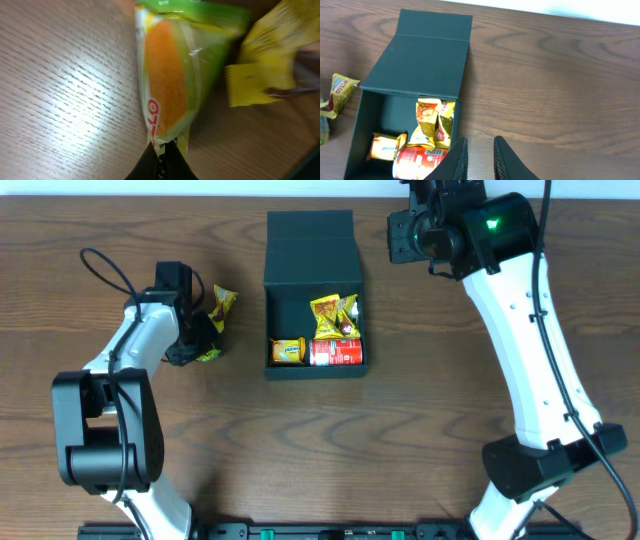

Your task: Pack container

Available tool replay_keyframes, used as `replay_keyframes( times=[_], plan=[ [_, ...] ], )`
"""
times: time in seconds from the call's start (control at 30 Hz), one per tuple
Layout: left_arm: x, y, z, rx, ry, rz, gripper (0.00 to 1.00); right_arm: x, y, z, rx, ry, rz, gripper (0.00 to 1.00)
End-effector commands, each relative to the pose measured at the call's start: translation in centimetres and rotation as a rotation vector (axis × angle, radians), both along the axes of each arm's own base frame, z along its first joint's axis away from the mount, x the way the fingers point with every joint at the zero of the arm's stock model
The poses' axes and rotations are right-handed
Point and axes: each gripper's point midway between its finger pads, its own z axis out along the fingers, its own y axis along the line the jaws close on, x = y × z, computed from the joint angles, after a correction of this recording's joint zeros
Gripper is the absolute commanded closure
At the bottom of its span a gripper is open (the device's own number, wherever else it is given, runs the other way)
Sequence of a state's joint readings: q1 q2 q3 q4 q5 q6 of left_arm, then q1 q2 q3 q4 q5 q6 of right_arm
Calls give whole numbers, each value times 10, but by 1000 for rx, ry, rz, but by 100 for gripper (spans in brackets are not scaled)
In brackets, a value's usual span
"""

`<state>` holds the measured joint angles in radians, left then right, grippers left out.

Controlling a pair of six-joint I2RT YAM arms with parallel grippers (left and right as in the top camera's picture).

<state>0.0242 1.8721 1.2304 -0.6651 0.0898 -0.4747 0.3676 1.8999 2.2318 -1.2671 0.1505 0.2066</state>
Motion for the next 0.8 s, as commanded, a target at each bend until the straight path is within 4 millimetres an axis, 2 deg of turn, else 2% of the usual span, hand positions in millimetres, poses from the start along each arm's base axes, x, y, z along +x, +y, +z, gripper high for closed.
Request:
replay_keyframes(
  times=[0.0, 0.07, 0.1, 0.17, 0.23, 0.33, 0.4, 0.5, 0.6, 0.77],
  plan=[
    [23, 0, 54, 26, -144, -13, 94, 1, -5, 2, -12, -8, -1, 82],
    [25, -7, 75, 31, -201, -30, 94, 3, -7, 2, -12, -9, -8, 82],
    [25, -14, 90, 49, -243, -53, 94, 3, -11, 2, -12, -8, -16, 82],
    [24, -28, 107, 80, -290, -113, 94, 5, -17, 2, -13, -6, -29, 82],
    [23, -45, 117, 105, -321, -175, 94, 6, -24, 2, -13, -6, -44, 82],
    [19, -89, 123, 118, -356, -287, 94, 9, -33, 2, -12, -6, -64, 83],
    [18, -123, 122, 101, -381, -362, 94, 10, -39, 1, -13, -3, -79, 83],
    [21, -151, 108, 80, -381, -396, 94, 10, -44, 1, -14, 3, -89, 84],
    [23, -167, 83, 25, -338, -407, 94, 8, -45, -1, -18, 13, -88, 85],
    [29, -182, 69, -15, -336, -454, 94, 5, -46, -3, -23, 28, -88, 85]
  ],
)
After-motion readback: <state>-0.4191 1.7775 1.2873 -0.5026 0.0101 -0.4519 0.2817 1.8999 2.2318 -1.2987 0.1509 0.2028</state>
